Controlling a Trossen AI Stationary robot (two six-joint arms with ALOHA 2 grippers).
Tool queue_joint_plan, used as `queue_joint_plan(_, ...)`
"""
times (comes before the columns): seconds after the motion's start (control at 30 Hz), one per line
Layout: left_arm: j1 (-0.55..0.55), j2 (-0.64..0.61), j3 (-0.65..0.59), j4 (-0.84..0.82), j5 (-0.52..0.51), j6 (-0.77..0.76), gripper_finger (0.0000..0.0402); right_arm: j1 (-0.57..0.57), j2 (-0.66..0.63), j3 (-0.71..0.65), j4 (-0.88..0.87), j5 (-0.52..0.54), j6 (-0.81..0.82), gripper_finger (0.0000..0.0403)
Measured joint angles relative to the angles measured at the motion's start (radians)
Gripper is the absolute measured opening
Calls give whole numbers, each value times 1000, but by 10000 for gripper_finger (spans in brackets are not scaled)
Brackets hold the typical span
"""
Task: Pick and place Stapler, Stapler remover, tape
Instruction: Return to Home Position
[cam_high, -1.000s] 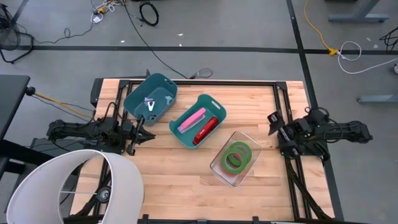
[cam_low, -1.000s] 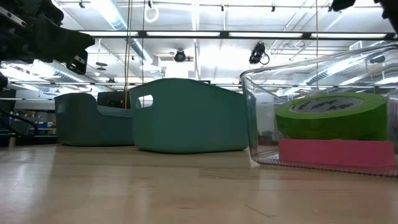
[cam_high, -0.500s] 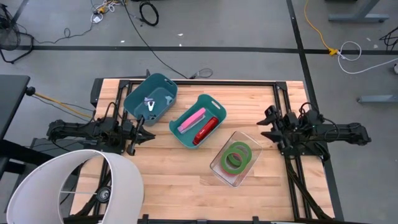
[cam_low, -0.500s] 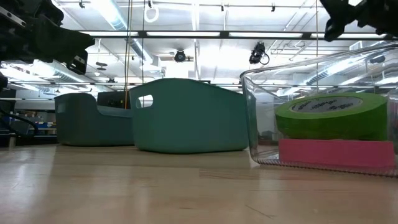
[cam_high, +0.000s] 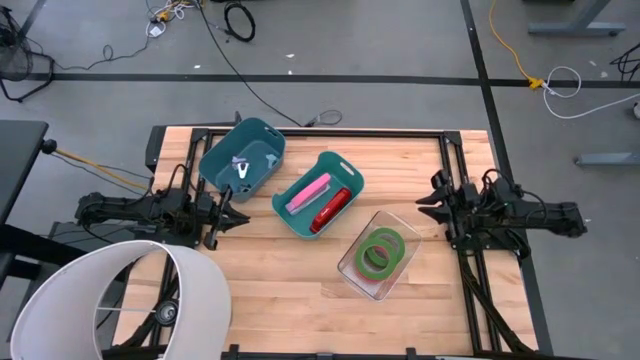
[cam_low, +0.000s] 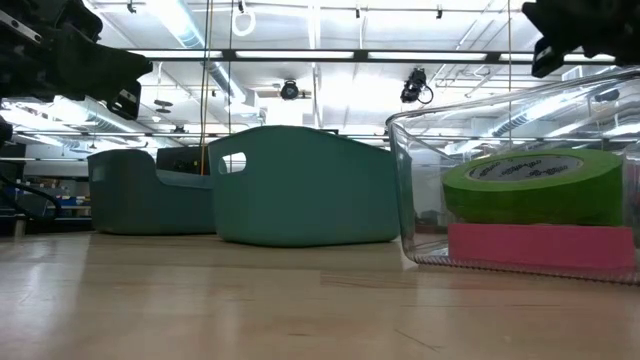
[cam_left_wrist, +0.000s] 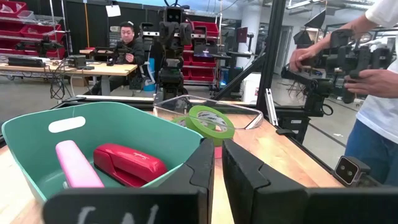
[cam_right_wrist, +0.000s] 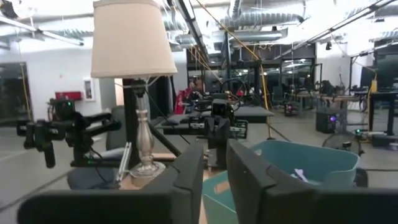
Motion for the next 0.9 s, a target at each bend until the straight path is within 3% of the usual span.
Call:
queue_joint_plan(0.4, 0, 0, 0, 0, 0, 0, 37, 0, -60, -1, -98, 90, -36, 25)
queue_joint_plan(0.63, 0, 0, 0, 0, 0, 0, 37, 3, -60, -158, 130, 113, -56, 5)
queue_joint_plan(0.9, 0, 0, 0, 0, 0, 0, 37, 19, -60, -153, 108, 145, -84, 4)
